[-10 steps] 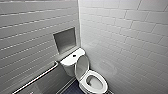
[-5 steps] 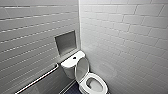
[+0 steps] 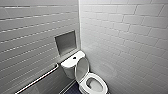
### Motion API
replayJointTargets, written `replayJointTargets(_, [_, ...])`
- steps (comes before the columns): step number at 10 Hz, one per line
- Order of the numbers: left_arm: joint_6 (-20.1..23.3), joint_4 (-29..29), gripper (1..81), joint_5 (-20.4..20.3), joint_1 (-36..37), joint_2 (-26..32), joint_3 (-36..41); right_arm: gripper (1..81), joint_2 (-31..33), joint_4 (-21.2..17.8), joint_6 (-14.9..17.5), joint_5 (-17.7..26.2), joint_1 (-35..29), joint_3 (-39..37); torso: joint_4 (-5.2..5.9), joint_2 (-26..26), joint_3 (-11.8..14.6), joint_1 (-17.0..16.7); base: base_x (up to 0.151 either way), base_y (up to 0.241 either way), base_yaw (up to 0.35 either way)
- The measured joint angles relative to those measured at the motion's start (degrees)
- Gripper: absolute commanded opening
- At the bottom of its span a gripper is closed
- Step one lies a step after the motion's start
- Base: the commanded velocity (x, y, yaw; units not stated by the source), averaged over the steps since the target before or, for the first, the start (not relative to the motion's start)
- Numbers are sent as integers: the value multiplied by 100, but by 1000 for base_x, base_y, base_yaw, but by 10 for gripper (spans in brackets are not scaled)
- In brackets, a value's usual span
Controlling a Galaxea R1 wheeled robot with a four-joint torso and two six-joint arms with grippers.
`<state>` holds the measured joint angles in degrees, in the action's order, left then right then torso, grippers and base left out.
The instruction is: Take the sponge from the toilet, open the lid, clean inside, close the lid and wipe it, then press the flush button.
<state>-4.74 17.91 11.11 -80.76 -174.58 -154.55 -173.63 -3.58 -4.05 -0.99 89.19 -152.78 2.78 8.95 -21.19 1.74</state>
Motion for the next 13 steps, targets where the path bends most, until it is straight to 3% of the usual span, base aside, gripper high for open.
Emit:
replayJointTargets(3, [0,0,811,2,-2,2,0,10,-49,0,0,-2,0,-2,0,0,0,0,22,0,0])
replayJointTargets(13, [-2,-38,811,-61,-2,77,0,10,-62,1,2,15,-27,-37,0,4,2,-11,96,0,0])
